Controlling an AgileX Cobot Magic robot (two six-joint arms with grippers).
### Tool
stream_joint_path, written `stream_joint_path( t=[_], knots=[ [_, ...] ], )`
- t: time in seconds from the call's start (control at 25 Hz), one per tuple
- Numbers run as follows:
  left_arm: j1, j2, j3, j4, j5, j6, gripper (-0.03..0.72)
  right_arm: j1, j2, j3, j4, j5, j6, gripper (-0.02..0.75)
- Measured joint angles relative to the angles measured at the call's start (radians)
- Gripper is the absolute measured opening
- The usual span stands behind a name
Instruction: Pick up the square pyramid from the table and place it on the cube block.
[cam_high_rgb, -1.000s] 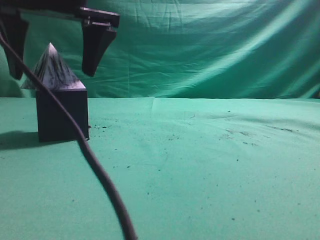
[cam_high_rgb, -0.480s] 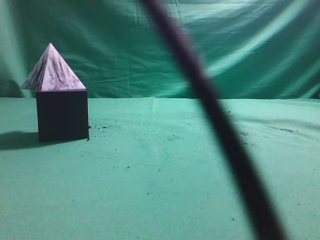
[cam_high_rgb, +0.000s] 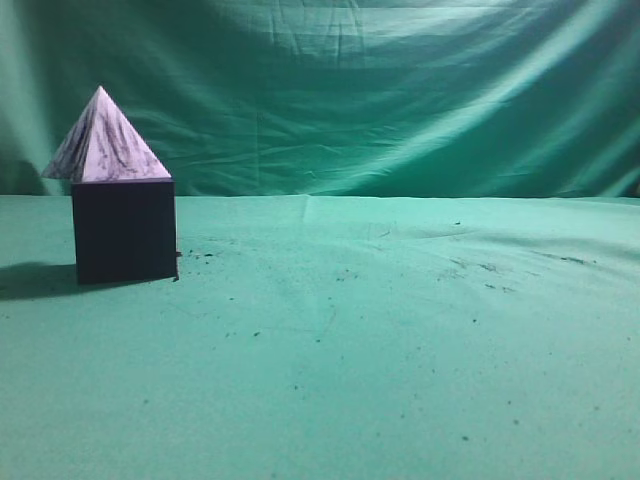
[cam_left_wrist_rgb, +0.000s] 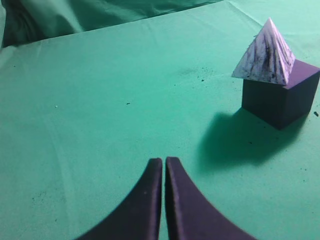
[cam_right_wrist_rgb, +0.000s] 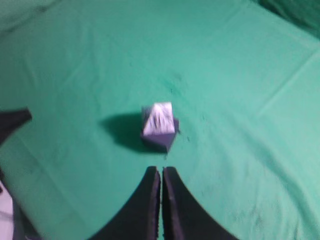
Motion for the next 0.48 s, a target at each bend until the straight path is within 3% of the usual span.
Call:
stream_joint_path(
  t=[0.28,0.48],
  knots=[
    [0.0,0.0,0.0,0.0,0.0,0.0,0.0,0.0,-0.42,0.46,-0.002,-0.2,0.002,0.0],
    [0.0,0.0,0.0,0.0,0.0,0.0,0.0,0.0,-0.616,0.612,-0.002,-0.207,0.004,0.0]
  ],
)
